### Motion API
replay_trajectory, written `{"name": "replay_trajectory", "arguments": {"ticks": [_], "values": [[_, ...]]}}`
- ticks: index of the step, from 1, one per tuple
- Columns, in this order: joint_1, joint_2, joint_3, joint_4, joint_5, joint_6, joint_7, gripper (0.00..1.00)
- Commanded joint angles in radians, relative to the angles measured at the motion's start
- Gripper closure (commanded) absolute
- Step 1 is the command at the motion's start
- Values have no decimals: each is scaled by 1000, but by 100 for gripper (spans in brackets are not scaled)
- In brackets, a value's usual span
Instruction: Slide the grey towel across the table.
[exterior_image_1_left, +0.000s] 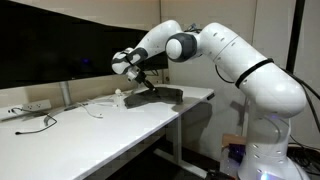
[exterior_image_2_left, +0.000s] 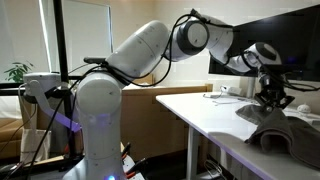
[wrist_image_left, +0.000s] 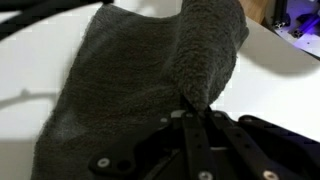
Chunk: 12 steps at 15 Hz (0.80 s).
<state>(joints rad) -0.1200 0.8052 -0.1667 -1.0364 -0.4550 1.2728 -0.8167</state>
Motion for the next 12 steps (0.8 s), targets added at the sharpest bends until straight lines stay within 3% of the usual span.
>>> {"name": "replay_trajectory", "arguments": {"ticks": [1, 12], "values": [[53, -98, 33, -186, -65, 20, 33, 95], [178, -414, 227, -644, -83, 49, 58, 95]]}}
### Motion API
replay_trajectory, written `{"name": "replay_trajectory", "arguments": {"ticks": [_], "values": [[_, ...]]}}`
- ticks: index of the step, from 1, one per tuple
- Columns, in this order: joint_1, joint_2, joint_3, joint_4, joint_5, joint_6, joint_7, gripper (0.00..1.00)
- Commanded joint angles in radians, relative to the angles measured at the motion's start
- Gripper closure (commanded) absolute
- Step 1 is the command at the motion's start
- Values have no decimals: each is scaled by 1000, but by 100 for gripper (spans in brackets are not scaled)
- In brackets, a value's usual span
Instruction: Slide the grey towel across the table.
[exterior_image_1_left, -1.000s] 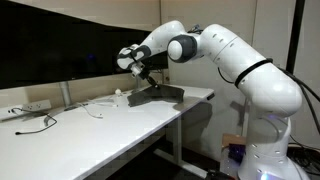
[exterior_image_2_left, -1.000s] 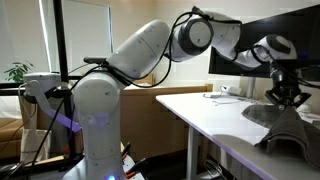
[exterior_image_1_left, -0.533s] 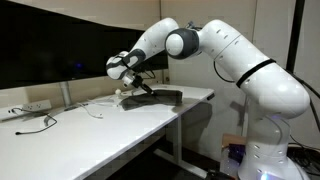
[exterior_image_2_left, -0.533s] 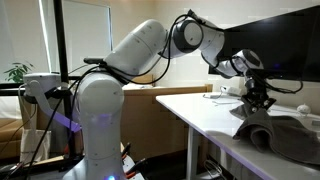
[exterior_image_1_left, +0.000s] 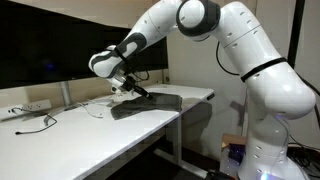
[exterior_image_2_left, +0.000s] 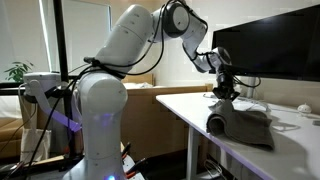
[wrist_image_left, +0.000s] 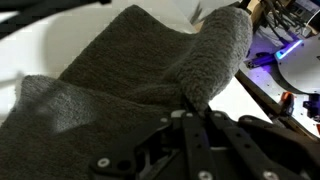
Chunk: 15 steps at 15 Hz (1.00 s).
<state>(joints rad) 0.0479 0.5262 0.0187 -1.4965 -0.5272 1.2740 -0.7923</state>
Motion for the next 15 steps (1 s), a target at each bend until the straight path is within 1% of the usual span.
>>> {"name": "replay_trajectory", "arguments": {"ticks": [1, 5, 8, 10, 15], "values": [[16, -160, 57, -216, -5, 46, 41, 95], [23, -231, 95, -313, -2, 56, 44, 95], [11, -247, 86, -342, -13, 67, 40, 95], [-9, -239, 63, -328, -20, 72, 33, 95], [-99, -185, -28, -216, -19, 66, 6, 95]]}}
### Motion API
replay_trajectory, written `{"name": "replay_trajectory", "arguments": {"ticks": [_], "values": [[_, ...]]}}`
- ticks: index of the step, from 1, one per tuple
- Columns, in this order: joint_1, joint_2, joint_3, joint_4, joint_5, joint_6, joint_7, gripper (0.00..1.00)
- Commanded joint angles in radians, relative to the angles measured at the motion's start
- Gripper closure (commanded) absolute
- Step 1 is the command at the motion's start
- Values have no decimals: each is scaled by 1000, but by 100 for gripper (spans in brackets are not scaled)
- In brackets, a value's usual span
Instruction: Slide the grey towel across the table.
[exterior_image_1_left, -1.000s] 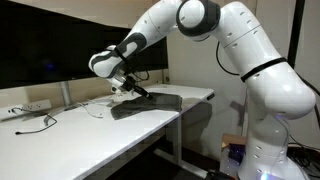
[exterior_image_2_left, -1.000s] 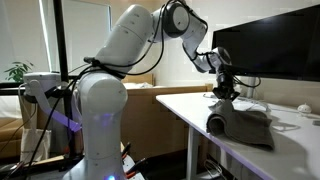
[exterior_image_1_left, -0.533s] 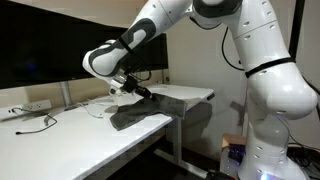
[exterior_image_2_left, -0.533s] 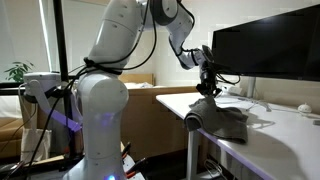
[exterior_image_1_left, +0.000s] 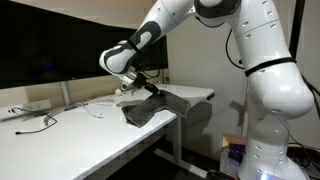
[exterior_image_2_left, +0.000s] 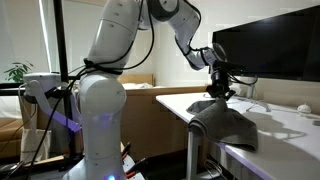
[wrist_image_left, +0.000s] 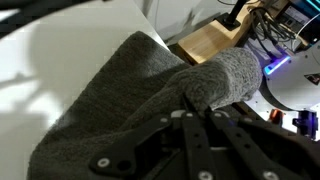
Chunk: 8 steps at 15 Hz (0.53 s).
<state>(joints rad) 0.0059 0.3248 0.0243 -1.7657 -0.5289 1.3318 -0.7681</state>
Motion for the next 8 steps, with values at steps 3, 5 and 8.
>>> {"name": "replay_trajectory", "arguments": {"ticks": [3, 5, 8], "values": [[-112, 60, -79, 148, -12, -3, -31, 95], [-151, 103, -107, 229, -5, -10, -48, 95], [-208, 185, -144, 374, 5, -20, -68, 95]]}}
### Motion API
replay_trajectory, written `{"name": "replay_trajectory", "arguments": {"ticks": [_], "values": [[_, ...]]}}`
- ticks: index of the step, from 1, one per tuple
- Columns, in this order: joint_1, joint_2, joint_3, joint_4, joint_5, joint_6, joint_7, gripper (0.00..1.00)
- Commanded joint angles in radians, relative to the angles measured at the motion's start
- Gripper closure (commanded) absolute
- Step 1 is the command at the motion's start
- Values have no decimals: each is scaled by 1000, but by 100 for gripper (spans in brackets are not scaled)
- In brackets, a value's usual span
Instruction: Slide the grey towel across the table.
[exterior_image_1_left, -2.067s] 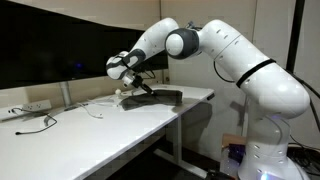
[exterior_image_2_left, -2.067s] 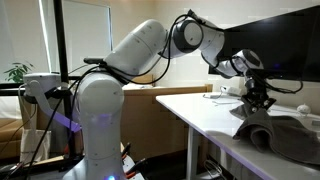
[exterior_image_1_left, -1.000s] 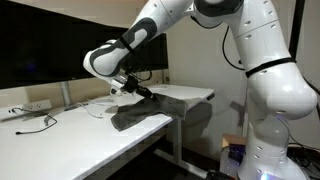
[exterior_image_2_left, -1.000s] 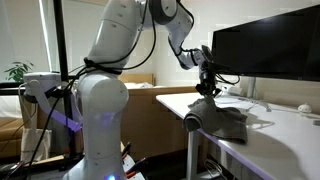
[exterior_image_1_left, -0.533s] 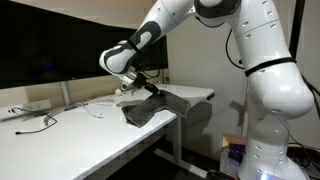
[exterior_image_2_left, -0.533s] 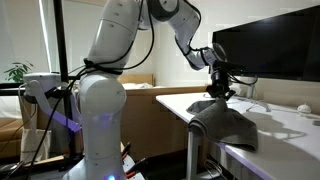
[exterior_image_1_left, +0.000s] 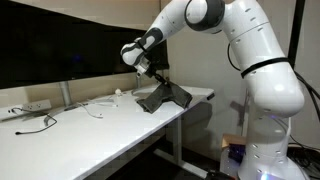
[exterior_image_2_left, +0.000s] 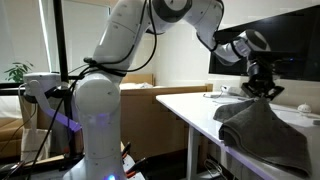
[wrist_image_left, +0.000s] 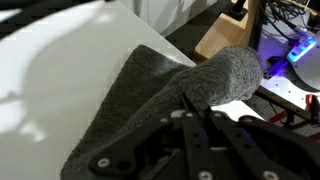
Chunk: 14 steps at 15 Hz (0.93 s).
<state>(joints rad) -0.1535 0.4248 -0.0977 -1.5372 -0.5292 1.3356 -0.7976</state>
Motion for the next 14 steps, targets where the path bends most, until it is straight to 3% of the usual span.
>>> {"name": "replay_trajectory", "arguments": {"ticks": [1, 5, 14], "values": [[-68, 117, -33, 198, 11, -28, -44, 95], [-163, 251, -76, 439, 68, -64, -43, 95], [-354, 509, -121, 949, 311, -215, 123, 95]]}}
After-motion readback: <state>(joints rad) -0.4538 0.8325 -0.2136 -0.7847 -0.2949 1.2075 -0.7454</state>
